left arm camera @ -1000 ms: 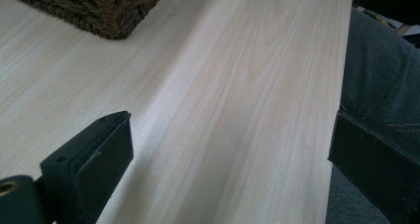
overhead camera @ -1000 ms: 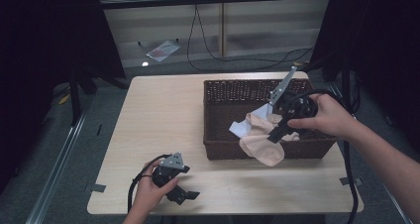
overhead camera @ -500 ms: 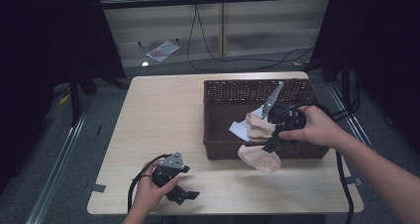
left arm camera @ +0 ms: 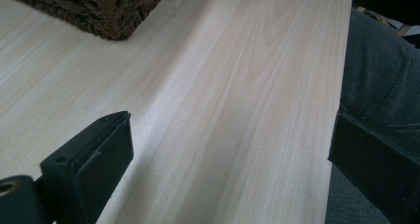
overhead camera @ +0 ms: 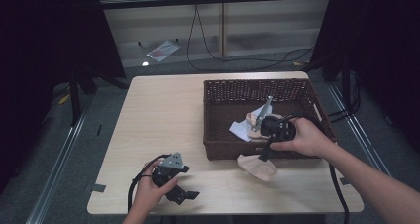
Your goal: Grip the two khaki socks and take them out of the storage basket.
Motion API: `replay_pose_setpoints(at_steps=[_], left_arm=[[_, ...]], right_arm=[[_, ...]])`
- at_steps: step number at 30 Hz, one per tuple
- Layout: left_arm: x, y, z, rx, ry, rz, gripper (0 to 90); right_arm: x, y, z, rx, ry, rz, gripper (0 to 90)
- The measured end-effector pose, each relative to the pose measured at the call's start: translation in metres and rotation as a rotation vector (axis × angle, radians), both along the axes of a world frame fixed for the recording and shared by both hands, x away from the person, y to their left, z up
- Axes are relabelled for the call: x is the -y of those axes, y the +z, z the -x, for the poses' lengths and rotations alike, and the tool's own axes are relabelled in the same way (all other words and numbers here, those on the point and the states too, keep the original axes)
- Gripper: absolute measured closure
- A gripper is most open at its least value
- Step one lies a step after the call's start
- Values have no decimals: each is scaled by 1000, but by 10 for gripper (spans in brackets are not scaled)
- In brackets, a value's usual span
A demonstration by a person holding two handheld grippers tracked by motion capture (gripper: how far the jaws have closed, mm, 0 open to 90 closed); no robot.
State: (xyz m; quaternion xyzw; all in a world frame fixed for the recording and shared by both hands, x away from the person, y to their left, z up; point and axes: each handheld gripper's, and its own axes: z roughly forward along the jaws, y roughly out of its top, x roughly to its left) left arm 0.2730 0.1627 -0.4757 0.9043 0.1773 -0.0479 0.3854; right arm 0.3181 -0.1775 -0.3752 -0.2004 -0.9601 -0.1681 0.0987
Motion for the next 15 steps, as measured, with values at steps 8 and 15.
replay_pose_setpoints(at_steps=[8,15], left_arm=[[0,0,1,1,7,11,32],[0,0,1,0,4,4,32]], right_arm=[[-4,-12,2,1,5,10,757],[-1,4,4,19,-10,-12,618]])
